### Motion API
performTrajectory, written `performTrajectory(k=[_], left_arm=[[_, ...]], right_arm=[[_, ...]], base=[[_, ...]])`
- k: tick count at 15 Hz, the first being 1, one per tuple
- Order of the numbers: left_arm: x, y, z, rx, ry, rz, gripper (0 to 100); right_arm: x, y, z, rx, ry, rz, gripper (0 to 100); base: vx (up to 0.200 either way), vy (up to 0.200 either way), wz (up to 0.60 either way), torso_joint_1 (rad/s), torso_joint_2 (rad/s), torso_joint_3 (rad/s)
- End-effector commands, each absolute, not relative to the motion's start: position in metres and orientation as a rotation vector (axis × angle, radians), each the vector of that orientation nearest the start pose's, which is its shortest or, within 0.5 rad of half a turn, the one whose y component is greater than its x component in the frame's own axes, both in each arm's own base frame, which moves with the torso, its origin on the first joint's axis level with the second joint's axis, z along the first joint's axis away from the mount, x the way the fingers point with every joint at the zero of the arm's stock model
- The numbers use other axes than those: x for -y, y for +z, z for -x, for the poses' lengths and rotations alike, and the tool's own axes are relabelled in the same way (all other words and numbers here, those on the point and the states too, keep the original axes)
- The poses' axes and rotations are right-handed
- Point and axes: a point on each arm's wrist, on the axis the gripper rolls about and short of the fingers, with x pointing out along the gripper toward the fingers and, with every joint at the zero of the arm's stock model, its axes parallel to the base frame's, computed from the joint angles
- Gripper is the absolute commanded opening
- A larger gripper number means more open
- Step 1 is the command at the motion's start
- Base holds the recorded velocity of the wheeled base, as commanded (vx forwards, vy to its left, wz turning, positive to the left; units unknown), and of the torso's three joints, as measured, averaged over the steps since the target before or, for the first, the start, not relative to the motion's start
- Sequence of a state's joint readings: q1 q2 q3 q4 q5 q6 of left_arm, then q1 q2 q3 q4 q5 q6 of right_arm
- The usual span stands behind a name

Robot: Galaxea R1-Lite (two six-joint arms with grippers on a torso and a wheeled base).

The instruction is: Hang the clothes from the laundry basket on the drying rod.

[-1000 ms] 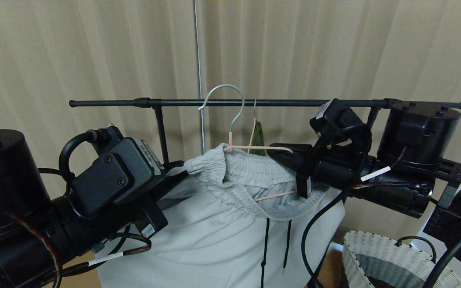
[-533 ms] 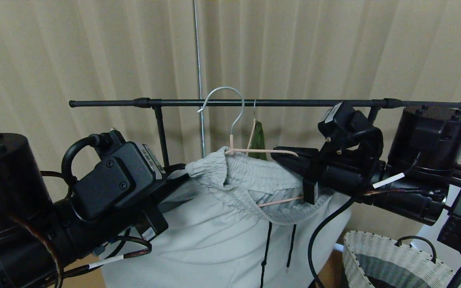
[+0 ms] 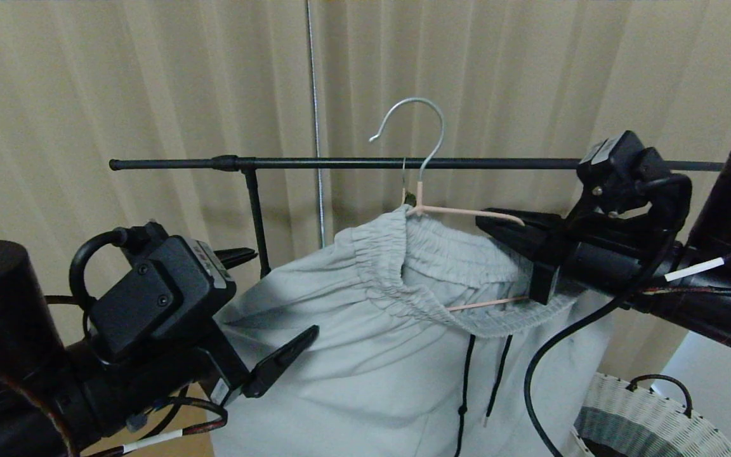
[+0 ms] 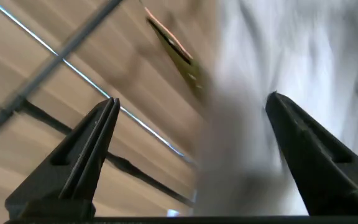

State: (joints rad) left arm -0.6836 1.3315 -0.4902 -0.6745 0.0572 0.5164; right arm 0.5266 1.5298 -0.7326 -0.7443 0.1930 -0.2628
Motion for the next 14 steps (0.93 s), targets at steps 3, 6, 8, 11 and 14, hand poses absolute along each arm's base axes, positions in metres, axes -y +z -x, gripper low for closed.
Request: performTrajectory(k=[3,6,8,11,14], left_arm=[[0.107,0.198,-0.134,0.024,-0.638,-0.448,100],[0.087,0.182,-0.126,-0.036,-0.579,-0.421,100],[0.084,0.176,-0.126,-0.060,-0.562,-0.423,100],[0.081,0.173,-0.131,-0.086,-0.534,-0.420,100],[0.081,0.172,-0.132,-0.097,-0.534,-0.410,100]], right_arm=[[-0.120,0.231,-0.224,0.067,0.671,0.251,0],[-0.114,0.241,-0.217,0.100,0.657,0.225,0],[-0.113,0.244,-0.215,0.113,0.655,0.220,0],[-0.113,0.247,-0.214,0.124,0.656,0.218,0],[-0.113,0.250,-0.215,0.134,0.654,0.217,0]], base=[[0.000,0.000,0.00,0.000,0.00,0.000],[0.000,0.000,0.00,0.000,0.00,0.000],[0.000,0.000,0.00,0.000,0.00,0.000],[0.000,0.000,0.00,0.000,0.00,0.000],[0.000,0.000,0.00,0.000,0.00,0.000]])
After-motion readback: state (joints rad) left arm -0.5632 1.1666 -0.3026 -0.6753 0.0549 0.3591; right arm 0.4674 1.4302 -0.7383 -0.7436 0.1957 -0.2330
